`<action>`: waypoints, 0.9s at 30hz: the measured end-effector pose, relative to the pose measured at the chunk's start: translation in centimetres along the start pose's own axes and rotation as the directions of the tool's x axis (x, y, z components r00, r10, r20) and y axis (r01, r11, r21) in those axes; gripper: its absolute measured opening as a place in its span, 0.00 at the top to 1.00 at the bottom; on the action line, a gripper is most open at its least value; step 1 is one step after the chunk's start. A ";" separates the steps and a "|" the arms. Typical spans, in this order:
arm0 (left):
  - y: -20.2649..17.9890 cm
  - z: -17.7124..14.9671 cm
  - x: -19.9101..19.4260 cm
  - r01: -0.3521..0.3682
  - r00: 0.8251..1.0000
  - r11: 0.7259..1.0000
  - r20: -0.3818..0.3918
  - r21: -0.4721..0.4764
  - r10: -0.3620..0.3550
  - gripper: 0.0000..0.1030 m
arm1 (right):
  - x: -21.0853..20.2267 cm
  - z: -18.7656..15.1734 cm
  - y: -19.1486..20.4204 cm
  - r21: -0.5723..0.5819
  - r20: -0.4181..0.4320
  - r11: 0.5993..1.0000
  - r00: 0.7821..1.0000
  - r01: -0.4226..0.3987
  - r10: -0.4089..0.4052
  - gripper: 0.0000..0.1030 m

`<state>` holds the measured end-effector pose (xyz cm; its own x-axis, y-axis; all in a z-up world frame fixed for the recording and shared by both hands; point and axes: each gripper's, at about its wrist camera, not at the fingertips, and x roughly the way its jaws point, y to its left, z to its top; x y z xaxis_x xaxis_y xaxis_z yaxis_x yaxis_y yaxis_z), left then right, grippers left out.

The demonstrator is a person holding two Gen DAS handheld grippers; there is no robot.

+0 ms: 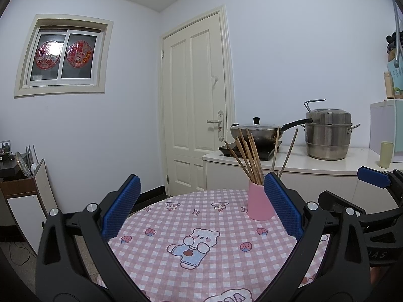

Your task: Organize utensils

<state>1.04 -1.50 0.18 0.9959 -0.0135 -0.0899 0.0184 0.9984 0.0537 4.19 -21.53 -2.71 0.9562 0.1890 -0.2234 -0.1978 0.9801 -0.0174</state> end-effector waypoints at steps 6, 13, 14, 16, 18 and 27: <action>0.0 -0.1 0.0 0.000 1.000 1.000 -0.001 0.002 0.000 0.06 | 0.1 -0.1 0.0 -0.001 -0.005 1.000 1.000 -0.002 0.002 0.08; -0.1 -0.1 0.1 -0.001 1.000 1.000 -0.003 0.002 0.001 0.06 | 0.1 -0.2 0.0 -0.002 -0.009 1.000 1.000 -0.002 0.002 0.08; -0.1 -0.1 0.1 -0.001 1.000 1.000 -0.003 0.003 0.001 0.06 | 0.1 -0.2 0.0 -0.002 -0.009 1.000 1.000 -0.002 0.002 0.08; -0.2 -0.2 0.1 -0.001 1.000 1.000 -0.004 0.004 0.001 0.06 | 0.1 -0.2 0.0 -0.002 -0.009 1.000 1.000 -0.002 0.002 0.08; -0.1 -0.2 0.1 0.000 1.000 1.000 -0.005 0.003 0.000 0.06 | 0.1 -0.2 0.0 -0.002 -0.009 1.000 1.000 -0.002 0.002 0.08; -0.2 -0.2 0.2 0.000 1.000 1.000 -0.006 0.005 0.001 0.06 | 0.1 -0.2 0.0 -0.002 -0.010 1.000 1.000 -0.002 0.002 0.08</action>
<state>1.16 -1.65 -0.07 0.9953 -0.0127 -0.0959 0.0184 0.9981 0.0589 4.26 -21.53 -2.92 0.9537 0.1903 -0.2330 -0.2002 0.9796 -0.0193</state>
